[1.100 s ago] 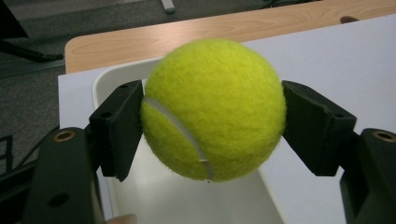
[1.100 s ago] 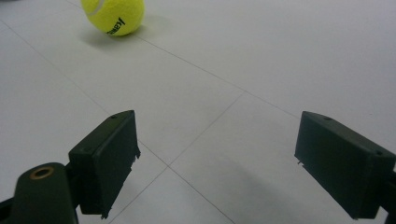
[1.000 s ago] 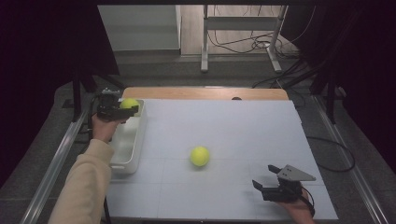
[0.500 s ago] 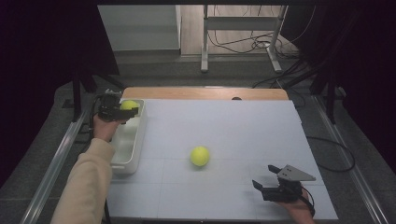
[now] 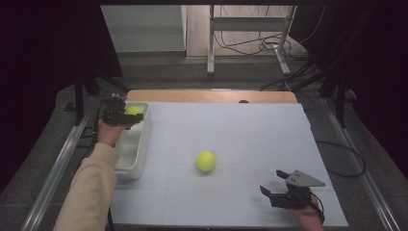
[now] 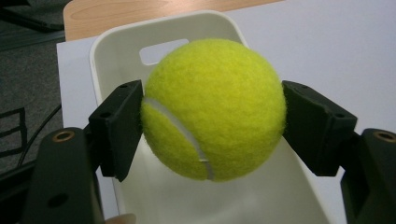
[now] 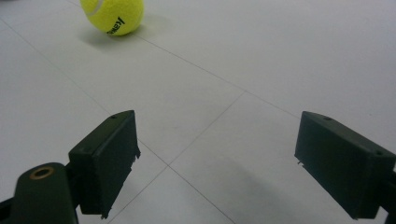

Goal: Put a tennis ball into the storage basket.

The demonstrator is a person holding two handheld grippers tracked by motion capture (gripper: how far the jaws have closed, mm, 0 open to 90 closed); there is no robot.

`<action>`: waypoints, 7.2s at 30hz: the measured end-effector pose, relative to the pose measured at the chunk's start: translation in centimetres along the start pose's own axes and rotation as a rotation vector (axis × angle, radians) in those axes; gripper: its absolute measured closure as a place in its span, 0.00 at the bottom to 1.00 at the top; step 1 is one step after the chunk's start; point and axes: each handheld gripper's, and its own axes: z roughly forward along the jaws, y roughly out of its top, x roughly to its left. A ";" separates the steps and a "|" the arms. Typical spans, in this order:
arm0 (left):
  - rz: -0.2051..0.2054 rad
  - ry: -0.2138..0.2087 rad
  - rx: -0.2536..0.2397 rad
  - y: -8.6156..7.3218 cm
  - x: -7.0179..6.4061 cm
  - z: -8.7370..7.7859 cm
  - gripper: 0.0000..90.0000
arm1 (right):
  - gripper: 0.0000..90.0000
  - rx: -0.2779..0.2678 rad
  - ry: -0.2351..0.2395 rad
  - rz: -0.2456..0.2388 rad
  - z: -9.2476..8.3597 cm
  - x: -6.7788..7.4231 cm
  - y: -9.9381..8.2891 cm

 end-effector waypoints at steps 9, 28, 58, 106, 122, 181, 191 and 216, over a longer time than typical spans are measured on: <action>-0.002 -0.005 -0.006 0.0 0.0 -0.2 0.29 | 0.15 0.001 0.000 0.000 0.0 0.0 0.0; -0.004 -0.073 -0.082 -0.1 -0.3 -1.7 0.14 | 0.15 0.000 -0.001 -0.002 0.0 0.0 0.0; 0.138 -0.277 -0.276 -4.6 -5.3 -7.5 0.15 | 0.15 -0.024 0.002 0.019 0.3 -0.2 0.4; 0.234 -0.481 -0.252 -5.9 -11.2 -5.8 0.15 | 0.16 -0.023 -0.017 0.012 -0.5 -0.2 0.0; 0.260 -0.491 -0.215 -6.2 -12.5 -4.7 0.15 | 0.16 -0.015 -0.021 0.004 -0.5 -0.2 -0.1; 0.381 -0.525 -0.084 -6.9 -18.2 -1.3 0.14 | 0.16 -0.009 -0.019 0.000 -0.4 -0.1 -0.1; 0.398 -0.524 -0.059 -7.0 -19.1 -0.5 0.12 | 0.16 -0.010 -0.016 0.000 -0.3 -0.1 -0.1; 0.426 -0.505 0.007 -6.7 -21.5 2.6 0.08 | 0.16 -0.006 -0.014 -0.001 -0.3 -0.1 -0.1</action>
